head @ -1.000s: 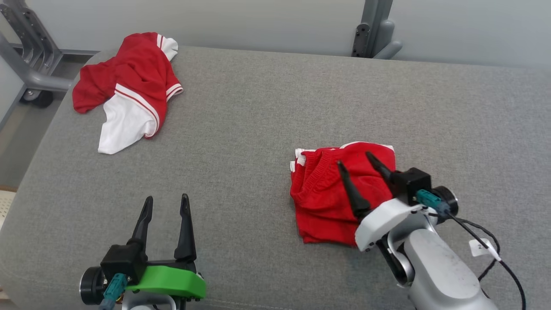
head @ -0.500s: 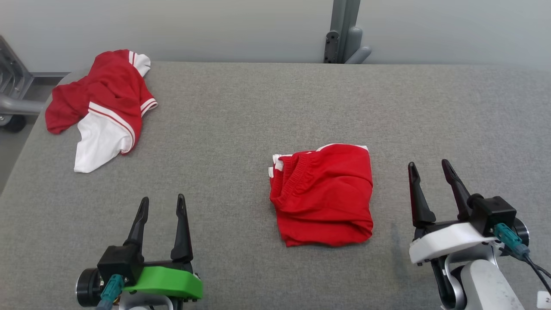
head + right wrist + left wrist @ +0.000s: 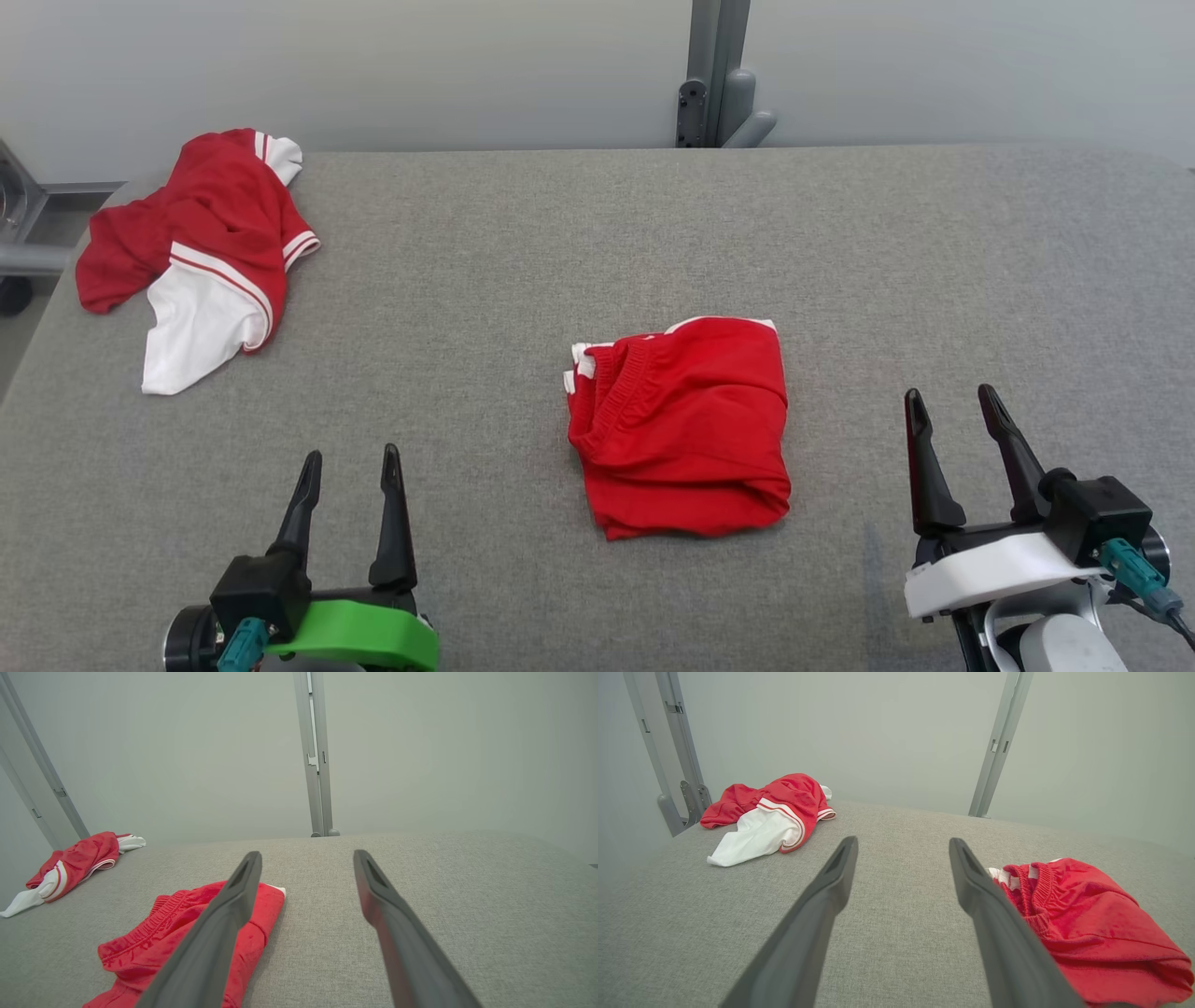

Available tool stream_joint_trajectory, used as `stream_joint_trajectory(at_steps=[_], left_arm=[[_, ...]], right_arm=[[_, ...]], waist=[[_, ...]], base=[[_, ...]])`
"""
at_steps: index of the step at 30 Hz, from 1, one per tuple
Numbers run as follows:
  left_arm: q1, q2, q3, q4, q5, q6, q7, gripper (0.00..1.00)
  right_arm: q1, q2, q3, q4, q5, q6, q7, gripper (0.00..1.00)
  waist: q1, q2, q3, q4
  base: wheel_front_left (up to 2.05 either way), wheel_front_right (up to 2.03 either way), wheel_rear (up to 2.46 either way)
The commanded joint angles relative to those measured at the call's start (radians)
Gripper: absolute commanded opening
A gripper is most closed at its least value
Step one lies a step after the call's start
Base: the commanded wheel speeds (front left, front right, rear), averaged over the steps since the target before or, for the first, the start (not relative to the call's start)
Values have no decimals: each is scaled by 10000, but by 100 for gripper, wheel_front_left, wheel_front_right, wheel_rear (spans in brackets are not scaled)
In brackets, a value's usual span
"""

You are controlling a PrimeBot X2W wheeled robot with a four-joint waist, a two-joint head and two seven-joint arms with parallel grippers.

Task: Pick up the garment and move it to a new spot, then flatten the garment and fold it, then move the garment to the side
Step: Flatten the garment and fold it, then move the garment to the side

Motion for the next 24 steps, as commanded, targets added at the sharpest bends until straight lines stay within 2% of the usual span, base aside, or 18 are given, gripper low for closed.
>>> stream_joint_trajectory(at_steps=[1,24], left_arm=[[108,14,34,12,68,-18,-5,100],[251,14,-20,109,85,-42,-4,100]], right_arm=[[149,-22,-24,-33,39,-4,-25,100],[191,-21,-4,266,-14,-4,-20,100]], waist=[[0,0,-15,8],[0,0,-197,135]], base=[[0,0,0],[0,0,0]])
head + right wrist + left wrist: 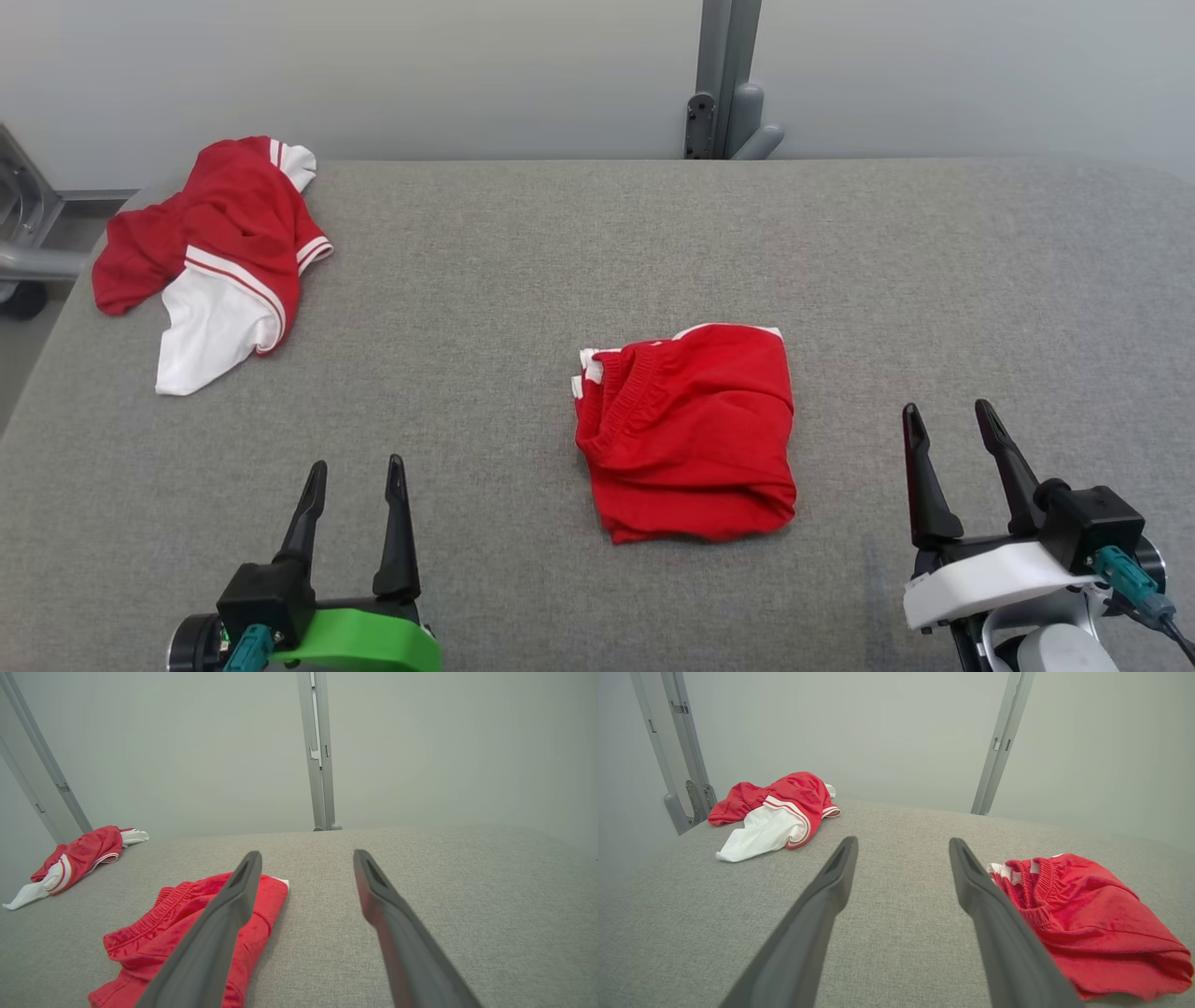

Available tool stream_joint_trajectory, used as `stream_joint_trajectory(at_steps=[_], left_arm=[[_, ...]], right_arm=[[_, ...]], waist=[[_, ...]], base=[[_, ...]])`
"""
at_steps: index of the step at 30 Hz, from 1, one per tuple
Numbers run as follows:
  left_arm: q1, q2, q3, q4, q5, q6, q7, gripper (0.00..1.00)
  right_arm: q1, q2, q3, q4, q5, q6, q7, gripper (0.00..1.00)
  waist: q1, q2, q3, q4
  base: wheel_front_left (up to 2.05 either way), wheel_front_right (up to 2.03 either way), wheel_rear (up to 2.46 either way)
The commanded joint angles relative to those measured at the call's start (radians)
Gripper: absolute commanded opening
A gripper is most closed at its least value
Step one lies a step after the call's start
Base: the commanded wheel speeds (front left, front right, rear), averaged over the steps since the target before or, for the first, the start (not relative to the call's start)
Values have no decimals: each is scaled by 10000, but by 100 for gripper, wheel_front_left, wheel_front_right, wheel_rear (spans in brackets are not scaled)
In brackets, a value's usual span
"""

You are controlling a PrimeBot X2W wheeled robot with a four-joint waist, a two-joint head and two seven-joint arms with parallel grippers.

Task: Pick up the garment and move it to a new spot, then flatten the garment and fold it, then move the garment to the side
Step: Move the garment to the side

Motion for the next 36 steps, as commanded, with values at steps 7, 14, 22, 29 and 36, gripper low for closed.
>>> stream_joint_trajectory(at_steps=[7,14,22,29,36], left_arm=[[124,15,-61,69,0,-43,-4,100],[3,14,-183,105,-35,-29,-4,100],[-215,15,-350,86,-135,91,-4,100],[-409,14,-454,55,-268,167,-4,100],[-543,14,-569,57,-400,276,-4,100]], right_arm=[[-157,-20,-106,290,8,-4,278,100],[-931,-26,-102,1216,-253,-4,1347,100],[-2383,-433,221,2873,1116,-4,3948,100],[-3322,-924,617,3754,2557,-2,5620,100],[-3787,-1294,1004,4344,3528,-2,6367,100]], waist=[[0,0,-49,225],[0,0,41,526],[0,0,415,1094],[0,0,812,1575],[0,0,1137,1875]], base=[[0,0,0],[0,0,0],[0,0,0],[0,0,0],[0,0,0]])
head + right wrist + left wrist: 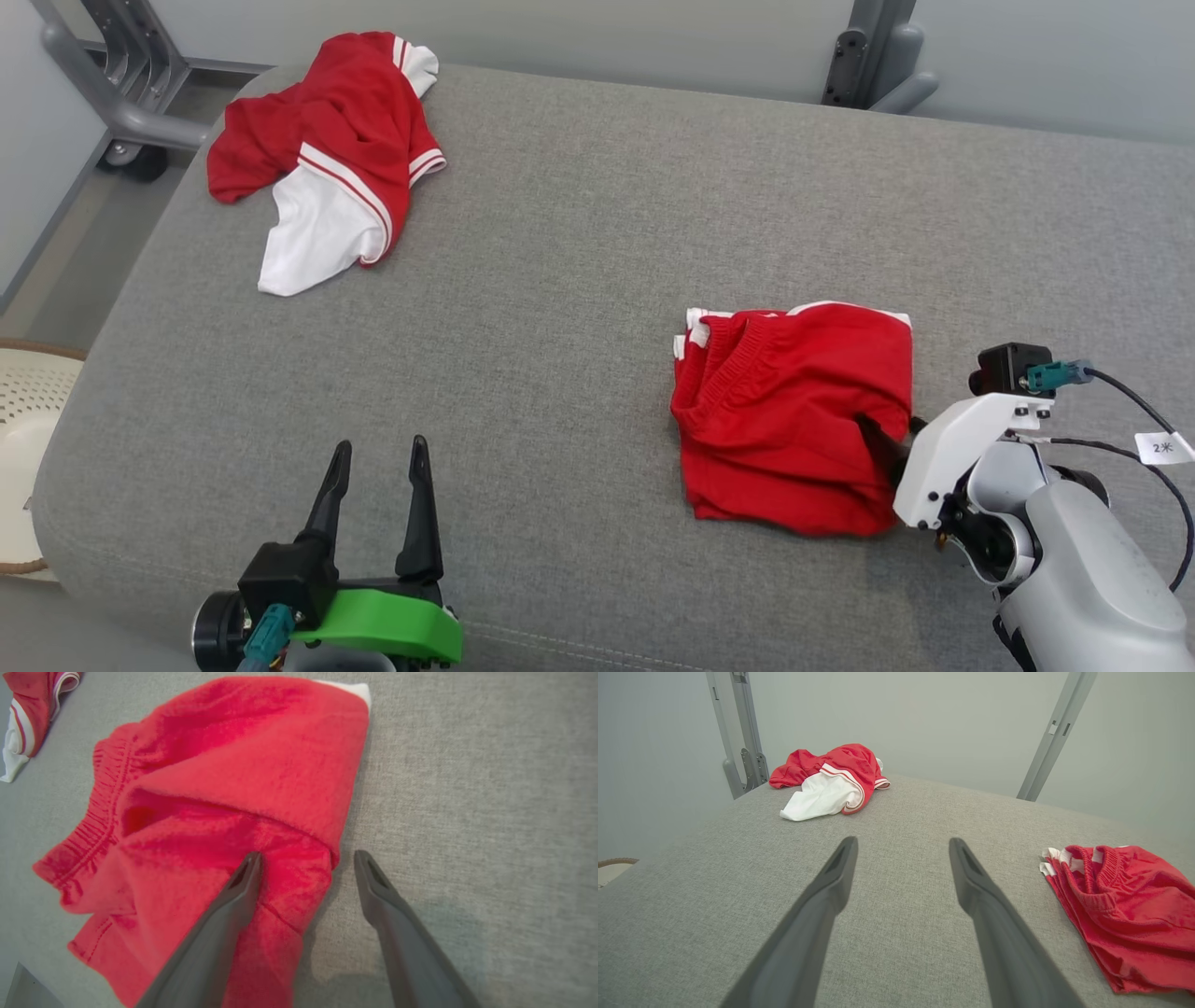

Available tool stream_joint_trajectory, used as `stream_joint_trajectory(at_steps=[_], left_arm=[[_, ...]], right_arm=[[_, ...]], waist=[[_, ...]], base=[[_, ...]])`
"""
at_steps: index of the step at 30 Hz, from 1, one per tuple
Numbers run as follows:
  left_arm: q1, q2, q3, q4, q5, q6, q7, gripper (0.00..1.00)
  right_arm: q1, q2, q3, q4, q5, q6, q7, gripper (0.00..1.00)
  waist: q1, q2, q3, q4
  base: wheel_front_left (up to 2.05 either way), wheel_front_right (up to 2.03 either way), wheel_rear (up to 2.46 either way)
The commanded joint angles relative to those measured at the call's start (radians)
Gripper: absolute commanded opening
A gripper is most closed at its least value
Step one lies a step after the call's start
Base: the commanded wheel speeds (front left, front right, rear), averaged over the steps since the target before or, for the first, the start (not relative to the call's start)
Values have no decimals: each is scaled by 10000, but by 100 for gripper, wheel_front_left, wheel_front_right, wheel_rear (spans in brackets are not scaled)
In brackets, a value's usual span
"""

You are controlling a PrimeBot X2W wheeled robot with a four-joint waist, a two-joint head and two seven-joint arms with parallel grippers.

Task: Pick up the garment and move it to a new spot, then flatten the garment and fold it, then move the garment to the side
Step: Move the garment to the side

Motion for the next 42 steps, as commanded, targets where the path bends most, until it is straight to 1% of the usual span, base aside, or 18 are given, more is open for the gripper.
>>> stream_joint_trajectory(at_steps=[1,2,4,5,6,10,13,19,20,26,29,34,38,42], left_arm=[[-167,14,-3,-35,-70,50,-4,100],[-171,14,1,-49,-74,58,-4,100],[-189,14,14,-78,-94,83,-4,100],[-206,14,15,-85,-104,97,-4,100],[-227,14,14,-91,-108,100,-4,100],[-312,14,2,-178,-5,70,-4,100],[-433,14,-23,-251,91,8,-4,100],[-822,15,-131,-457,228,-78,-4,100],[-822,15,-131,-457,228,-78,-4,100],[-1343,27,-154,-535,623,-225,-3,100],[-1682,89,-153,-536,827,-345,-4,100],[-2279,284,-302,-520,1254,-530,-4,100],[-2691,406,-483,-499,1475,-621,0,100],[-2989,498,-677,-638,1630,-708,103,100]], right_arm=[[-135,-49,44,89,175,0,86,100],[-188,-55,76,121,257,0,124,83],[-277,-86,166,154,397,0,132,37],[-321,-115,205,172,440,0,115,24],[-388,-155,242,166,498,0,71,0],[-657,-404,452,-7,570,-2,-118,0],[-860,-747,576,-134,467,-2,-242,0],[-1406,-1460,648,-301,198,-2,-333,0],[-1406,-1460,648,-301,198,-2,-333,0],[-2297,-2034,752,-329,-43,-5,-593,0],[-2855,-2195,710,-158,-147,-5,-774,0],[-3773,-2464,747,293,-302,-5,-1074,0],[-4369,-2640,851,716,-436,-5,-1369,0],[-4881,-2750,904,1224,-578,-5,-1652,0]], waist=[[0,0,130,96],[0,0,156,95],[0,0,223,73],[0,0,256,53],[0,0,294,23],[0,0,483,-201],[0,0,670,-481],[0,0,1253,-1402],[0,0,1253,-1402],[0,0,2056,-2794],[0,0,2505,-3472],[0,0,3225,-4375],[0,0,3669,-4825],[0,0,4013,-5033]], base=[[0,0,0],[0,0,0],[0,0,0],[0,0,0],[0,0,0],[0,0,0],[0,0,0],[0,0,0],[0,0,0],[0,0,0],[0,0,0],[0,0,0],[0,0,0],[0,0,0]])
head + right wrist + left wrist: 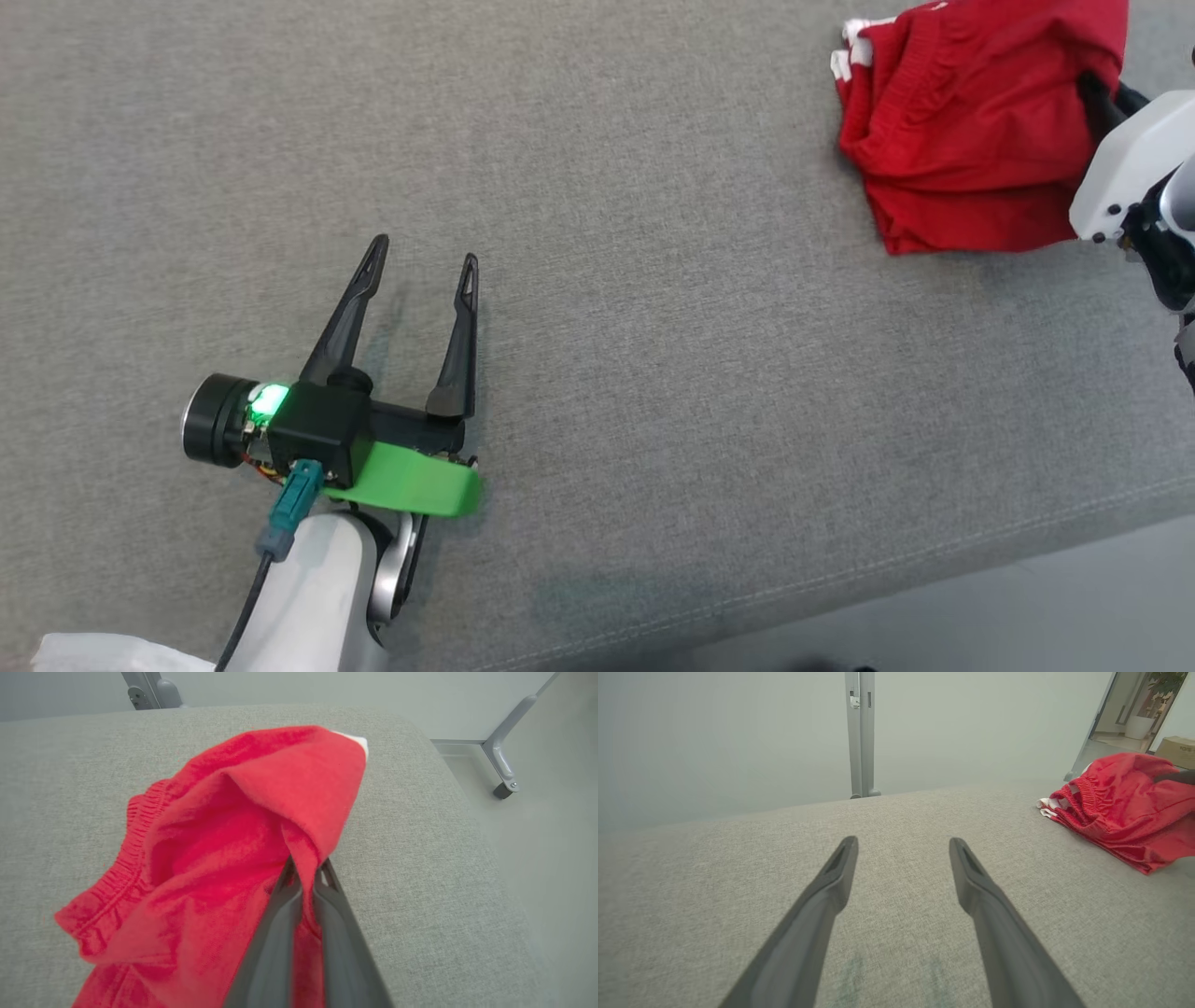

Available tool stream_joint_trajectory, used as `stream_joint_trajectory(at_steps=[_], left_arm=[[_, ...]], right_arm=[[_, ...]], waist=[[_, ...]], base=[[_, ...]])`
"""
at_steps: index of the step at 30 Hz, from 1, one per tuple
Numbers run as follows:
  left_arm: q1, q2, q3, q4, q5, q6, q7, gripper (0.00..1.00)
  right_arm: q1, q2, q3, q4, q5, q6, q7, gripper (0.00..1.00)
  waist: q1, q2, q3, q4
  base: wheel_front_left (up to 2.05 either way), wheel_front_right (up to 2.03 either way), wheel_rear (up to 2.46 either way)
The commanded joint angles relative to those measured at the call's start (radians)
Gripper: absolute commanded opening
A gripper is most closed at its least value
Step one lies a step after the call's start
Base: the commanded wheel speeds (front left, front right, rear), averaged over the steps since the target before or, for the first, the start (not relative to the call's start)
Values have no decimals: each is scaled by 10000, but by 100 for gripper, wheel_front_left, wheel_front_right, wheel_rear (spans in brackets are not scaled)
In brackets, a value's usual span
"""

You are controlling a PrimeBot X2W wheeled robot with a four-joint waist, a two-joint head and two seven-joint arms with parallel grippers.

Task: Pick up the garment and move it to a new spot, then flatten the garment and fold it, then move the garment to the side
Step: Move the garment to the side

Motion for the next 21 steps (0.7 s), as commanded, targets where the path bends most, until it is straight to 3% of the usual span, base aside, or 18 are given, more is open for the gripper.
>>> stream_joint_trajectory(at_steps=[1,20,21], left_arm=[[-244,135,-57,-130,99,-37,66,100],[-252,269,-683,-1844,373,16,729,100],[-219,267,-698,-1868,367,22,730,100]], right_arm=[[-327,-7,36,198,-131,-11,-161,0],[-2358,-676,-286,2823,-2177,-12,-2170,0],[-2444,-718,-310,2952,-2347,-12,-2346,14]], waist=[[0,-1,1015,-894],[0,-1,1691,-79],[0,-1,1691,-43]], base=[[0,0,0],[0,0,0],[0,0,0]])
